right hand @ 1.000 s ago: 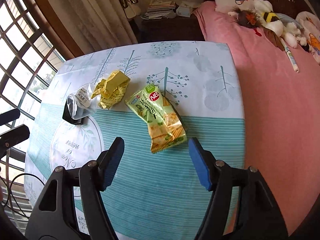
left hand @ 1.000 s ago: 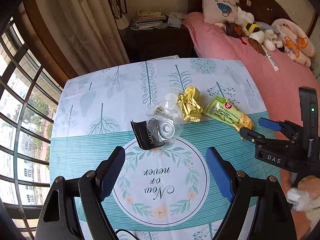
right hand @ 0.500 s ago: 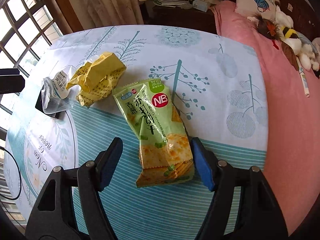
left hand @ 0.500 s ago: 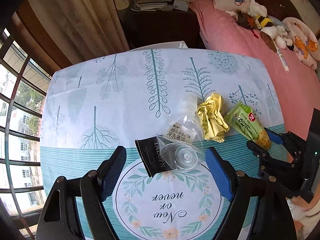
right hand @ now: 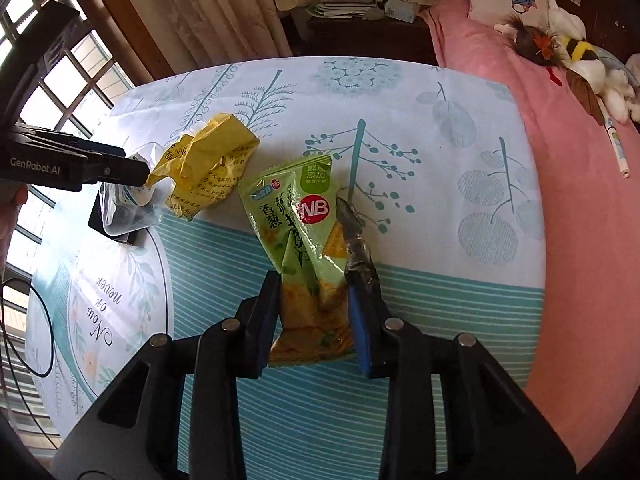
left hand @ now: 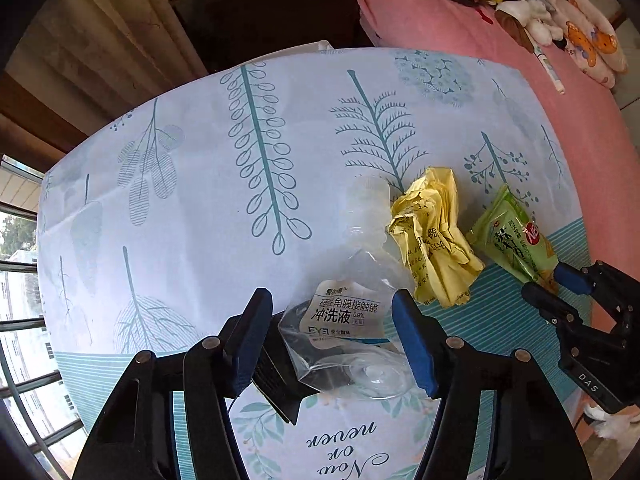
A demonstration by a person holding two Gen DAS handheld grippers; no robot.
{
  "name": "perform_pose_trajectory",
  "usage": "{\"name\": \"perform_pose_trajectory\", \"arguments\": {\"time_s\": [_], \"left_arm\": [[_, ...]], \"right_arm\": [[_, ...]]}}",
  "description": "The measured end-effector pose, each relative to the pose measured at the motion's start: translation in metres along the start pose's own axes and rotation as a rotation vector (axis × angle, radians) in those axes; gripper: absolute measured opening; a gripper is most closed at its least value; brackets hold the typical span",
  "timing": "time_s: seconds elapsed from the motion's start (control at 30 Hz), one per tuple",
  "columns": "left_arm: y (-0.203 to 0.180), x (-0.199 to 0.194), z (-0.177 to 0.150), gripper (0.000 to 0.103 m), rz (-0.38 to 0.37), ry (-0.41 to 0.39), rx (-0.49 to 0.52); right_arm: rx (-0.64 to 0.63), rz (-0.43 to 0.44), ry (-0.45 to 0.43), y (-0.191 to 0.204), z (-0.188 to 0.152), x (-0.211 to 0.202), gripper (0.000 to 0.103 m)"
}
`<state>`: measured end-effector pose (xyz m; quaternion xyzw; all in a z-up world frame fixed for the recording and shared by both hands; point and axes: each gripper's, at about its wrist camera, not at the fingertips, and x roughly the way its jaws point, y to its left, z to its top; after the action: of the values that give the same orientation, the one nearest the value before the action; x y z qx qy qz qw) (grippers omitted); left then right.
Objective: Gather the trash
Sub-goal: 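Grasp the clear plastic bottle with left gripper while right gripper grasps green NB cracker packet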
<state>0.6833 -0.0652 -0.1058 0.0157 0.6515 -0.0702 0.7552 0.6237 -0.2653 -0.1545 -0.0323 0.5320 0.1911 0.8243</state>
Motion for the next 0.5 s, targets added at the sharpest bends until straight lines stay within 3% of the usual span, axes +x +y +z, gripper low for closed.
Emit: {"name": "perform_pose_trajectory", "arguments": {"time_s": [0.03, 0.1, 0.5], "left_arm": [[-0.003, 0.003, 0.0, 0.062, -0.007, 0.003, 0.013], [-0.01, 0.007, 0.0, 0.049, -0.018, 0.01, 0.037], [-0.053, -0.018, -0.03, 0.038, 0.094, -0.11, 0.097]], "right_arm": [[0.006, 0.002, -0.002, 0.0, -0.002, -0.001, 0.029], [0.016, 0.006, -0.006, -0.001, -0.005, -0.003, 0.029], [0.111, 0.025, -0.037, 0.008, -0.037, -0.033, 0.022]]}}
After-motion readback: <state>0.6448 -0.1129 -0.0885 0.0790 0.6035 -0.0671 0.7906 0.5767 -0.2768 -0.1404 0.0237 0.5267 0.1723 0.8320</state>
